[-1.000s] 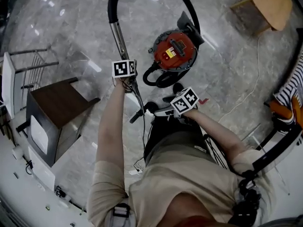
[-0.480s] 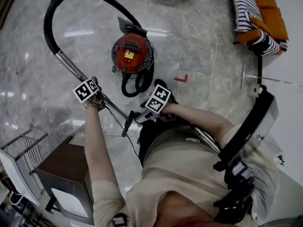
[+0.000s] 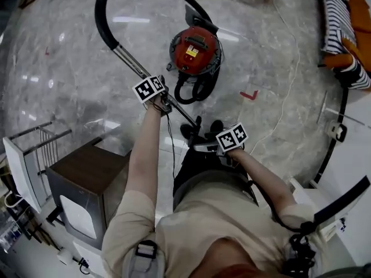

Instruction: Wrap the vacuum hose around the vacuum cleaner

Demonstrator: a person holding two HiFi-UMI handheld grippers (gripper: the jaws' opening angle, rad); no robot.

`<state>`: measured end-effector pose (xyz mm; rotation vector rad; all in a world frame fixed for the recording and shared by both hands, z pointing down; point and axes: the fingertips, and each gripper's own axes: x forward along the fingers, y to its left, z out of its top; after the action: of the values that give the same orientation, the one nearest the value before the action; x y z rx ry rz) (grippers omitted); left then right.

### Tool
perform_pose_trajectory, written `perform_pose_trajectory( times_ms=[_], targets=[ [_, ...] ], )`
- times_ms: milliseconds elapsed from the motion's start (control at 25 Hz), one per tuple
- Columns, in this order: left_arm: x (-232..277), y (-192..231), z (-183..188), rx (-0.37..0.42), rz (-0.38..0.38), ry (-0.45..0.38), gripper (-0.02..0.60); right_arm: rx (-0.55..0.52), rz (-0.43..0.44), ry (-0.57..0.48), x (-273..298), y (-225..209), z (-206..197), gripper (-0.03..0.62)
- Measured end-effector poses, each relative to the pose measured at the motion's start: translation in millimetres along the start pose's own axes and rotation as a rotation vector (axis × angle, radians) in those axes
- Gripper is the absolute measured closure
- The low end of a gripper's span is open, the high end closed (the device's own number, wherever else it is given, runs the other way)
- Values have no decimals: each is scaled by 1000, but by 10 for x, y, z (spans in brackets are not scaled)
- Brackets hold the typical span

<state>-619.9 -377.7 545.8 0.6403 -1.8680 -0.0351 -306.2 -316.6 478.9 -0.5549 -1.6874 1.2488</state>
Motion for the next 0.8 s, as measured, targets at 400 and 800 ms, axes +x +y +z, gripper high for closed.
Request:
perform_pose_trajectory(
  times_ms=[400, 800],
  targets=[
    [3, -948, -107, -64, -118, 6, 445, 360, 231, -328, -353, -234, 159, 157],
    [327, -1052, -248, -240, -406, 85, 446, 777, 380, -1018, -353, -847, 873, 155]
  ],
)
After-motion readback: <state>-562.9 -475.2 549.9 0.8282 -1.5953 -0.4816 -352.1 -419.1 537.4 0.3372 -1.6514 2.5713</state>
